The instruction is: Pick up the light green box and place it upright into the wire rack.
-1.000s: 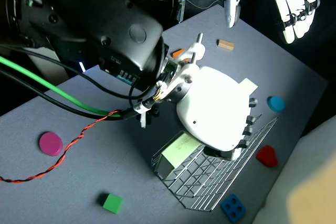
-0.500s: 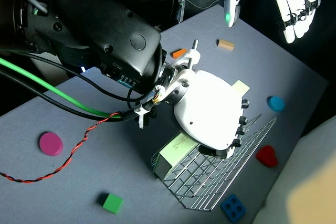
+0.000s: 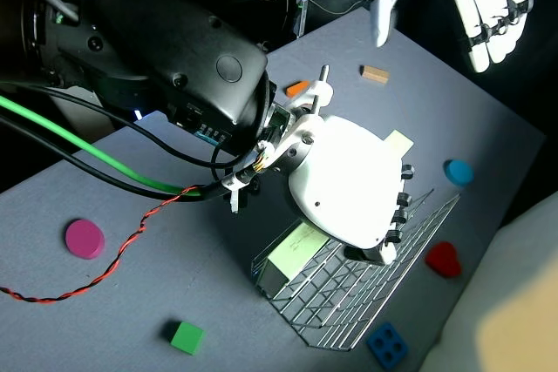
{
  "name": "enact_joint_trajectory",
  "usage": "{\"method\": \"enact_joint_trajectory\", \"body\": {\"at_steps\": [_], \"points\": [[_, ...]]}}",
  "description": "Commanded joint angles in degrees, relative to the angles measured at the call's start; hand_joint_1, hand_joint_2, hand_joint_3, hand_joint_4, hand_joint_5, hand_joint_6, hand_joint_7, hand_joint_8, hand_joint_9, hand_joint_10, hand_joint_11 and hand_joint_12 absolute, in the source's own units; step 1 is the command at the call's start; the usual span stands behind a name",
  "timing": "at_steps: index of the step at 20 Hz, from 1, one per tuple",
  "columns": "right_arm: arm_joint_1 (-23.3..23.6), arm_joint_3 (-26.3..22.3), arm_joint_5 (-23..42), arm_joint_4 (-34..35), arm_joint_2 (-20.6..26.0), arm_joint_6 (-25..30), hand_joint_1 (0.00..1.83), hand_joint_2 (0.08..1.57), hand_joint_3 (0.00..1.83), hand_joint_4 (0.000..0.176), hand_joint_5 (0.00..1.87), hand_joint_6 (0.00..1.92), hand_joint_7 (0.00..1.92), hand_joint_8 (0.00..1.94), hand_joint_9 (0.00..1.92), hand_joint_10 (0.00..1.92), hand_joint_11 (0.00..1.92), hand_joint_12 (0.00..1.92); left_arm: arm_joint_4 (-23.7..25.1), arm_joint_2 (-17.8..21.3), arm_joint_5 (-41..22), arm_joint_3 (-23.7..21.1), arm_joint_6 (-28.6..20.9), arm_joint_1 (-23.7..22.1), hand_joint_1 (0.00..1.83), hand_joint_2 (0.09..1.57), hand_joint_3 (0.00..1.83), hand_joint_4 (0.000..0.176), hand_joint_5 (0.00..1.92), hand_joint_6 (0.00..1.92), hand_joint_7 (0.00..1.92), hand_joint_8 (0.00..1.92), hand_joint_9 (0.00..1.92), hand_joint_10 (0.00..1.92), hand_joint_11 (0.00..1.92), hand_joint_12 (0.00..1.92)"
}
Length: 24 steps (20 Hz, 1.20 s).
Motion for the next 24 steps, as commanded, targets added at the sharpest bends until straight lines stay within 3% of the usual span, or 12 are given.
{"method": "enact_joint_trajectory", "body": {"at_steps": [1, 7, 10, 15, 20, 21, 24], "points": [[0.5, -0.25, -1.89, -2.18, -0.05, 0.32, 1.04, 1.07, 0.0, 0.0, 0.61, 0.0, 0.75, 0.0, 0.68, 0.05, 0.31, 1.13, 3.68, 0.31, -2.35, 0.16, 0.17, -0.69, 0.14, 1.14, 0.0, 0.0, 0.17, 0.0, 0.18, 0.0, 0.18, 0.0, 0.0, 0.63], [0.9, -0.64, -1.86, -2.18, 0.53, 0.29, 0.78, 1.0, 0.0, 0.0, 0.35, 0.0, 0.4, 0.0, 0.37, 0.0, 0.01, 1.04, 3.68, 0.31, -2.26, 0.17, 0.16, -0.69, 0.15, 1.13, 0.0, 0.0, 0.18, 0.0, 0.18, 0.0, 0.18, 0.0, 0.0, 0.64], [2.23, -2.32, -2.0, -2.16, 1.93, -0.14, 0.58, 0.95, 0.0, 0.0, 0.22, 0.0, 0.27, 0.0, 0.26, 0.0, 0.0, 0.89, 3.68, 0.31, -2.18, 0.16, 0.14, -0.69, 0.15, 1.13, 0.0, 0.0, 0.18, 0.0, 0.19, 0.0, 0.19, 0.0, 0.0, 0.64], [5.49, -5.3, -1.98, -2.07, 4.96, -1.39, 0.36, 0.92, 0.0, 0.0, 0.2, 0.0, 0.24, 0.0, 0.23, 0.0, 0.0, 0.79, 3.68, 0.31, -2.15, 0.16, 0.04, -0.69, 0.14, 1.14, 0.0, 0.0, 0.17, 0.0, 0.18, 0.0, 0.18, 0.0, 0.0, 0.62], [8.67, -12.66, 0.16, -2.58, 10.94, -5.56, 0.34, 0.92, 0.0, 0.0, 0.22, 0.01, 0.26, 0.0, 0.22, 0.0, 0.0, 0.76, 3.68, 0.31, -2.15, 0.11, -0.37, -0.69, 0.15, 1.13, 0.0, 0.0, 0.18, 0.0, 0.18, 0.0, 0.17, 0.0, 0.0, 0.61], [8.77, -13.97, 1.16, -4.07, 11.88, -5.3, 0.34, 0.92, 0.0, 0.0, 0.22, 0.0, 0.26, 0.0, 0.22, 0.0, 0.0, 0.76, 3.68, 0.31, -2.15, 0.08, -0.37, -0.69, 0.15, 1.13, 0.0, 0.0, 0.18, 0.0, 0.18, 0.0, 0.17, 0.0, 0.0, 0.61], [7.56, -21.17, 5.13, -20.23, 15.76, -1.07, 0.33, 0.93, 0.0, 0.0, 0.22, 0.0, 0.26, 0.01, 0.23, 0.01, 0.0, 0.76, 3.68, 0.31, -2.15, 0.02, -0.37, -0.69, 0.15, 1.13, 0.0, 0.0, 0.2, 0.01, 0.2, 0.0, 0.18, 0.0, 0.0, 0.63]]}}
